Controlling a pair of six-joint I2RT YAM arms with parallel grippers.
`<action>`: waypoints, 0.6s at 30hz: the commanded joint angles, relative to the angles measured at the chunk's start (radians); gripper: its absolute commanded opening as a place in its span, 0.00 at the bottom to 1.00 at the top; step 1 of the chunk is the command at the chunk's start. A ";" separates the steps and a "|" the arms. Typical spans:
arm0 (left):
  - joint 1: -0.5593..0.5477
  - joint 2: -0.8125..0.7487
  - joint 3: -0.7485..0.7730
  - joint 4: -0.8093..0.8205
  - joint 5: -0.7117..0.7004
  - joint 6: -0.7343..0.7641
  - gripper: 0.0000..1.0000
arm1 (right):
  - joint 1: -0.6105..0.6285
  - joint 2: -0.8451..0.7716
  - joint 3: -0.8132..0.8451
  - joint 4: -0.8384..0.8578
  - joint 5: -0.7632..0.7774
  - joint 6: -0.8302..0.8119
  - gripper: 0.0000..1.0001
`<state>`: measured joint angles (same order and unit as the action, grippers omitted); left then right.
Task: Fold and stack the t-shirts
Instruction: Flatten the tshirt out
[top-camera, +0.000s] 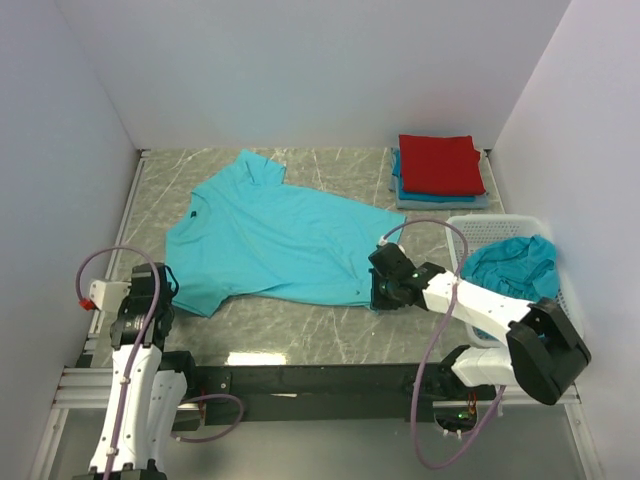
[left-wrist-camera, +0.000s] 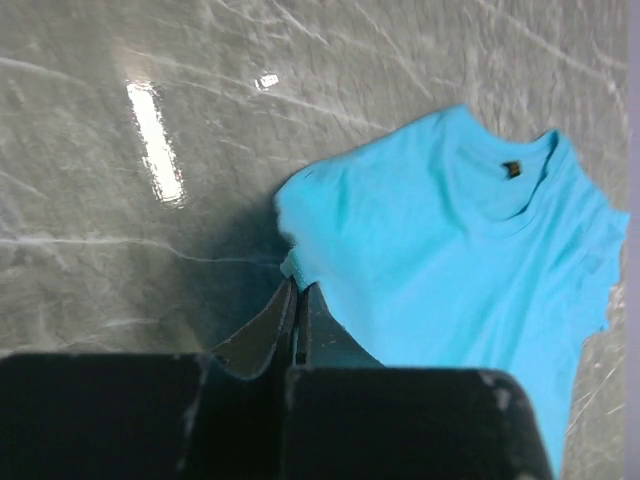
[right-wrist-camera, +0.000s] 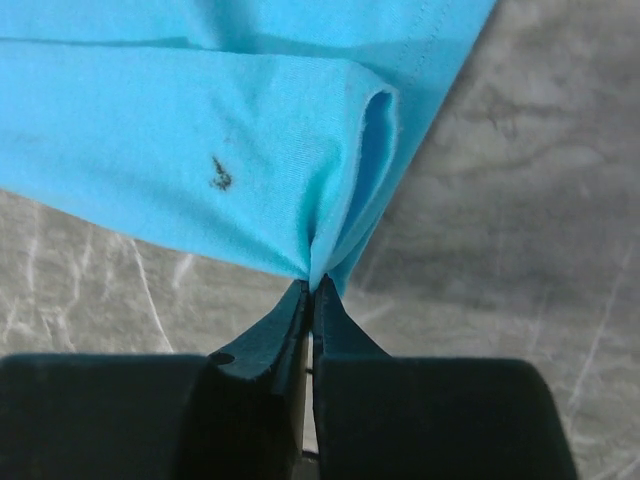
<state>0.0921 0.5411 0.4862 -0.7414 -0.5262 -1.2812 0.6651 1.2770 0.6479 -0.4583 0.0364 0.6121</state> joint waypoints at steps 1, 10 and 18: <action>0.006 -0.030 0.042 -0.078 -0.064 -0.064 0.00 | 0.002 -0.063 -0.037 -0.100 0.010 0.018 0.04; 0.006 -0.061 0.051 -0.003 -0.014 -0.004 0.00 | -0.004 -0.156 0.031 -0.138 -0.033 -0.031 0.08; 0.006 0.144 0.127 0.221 0.050 0.054 0.00 | -0.108 0.028 0.297 -0.160 0.002 -0.138 0.06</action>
<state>0.0925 0.6132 0.5556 -0.6731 -0.5179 -1.2720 0.5907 1.2552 0.8433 -0.6205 0.0063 0.5415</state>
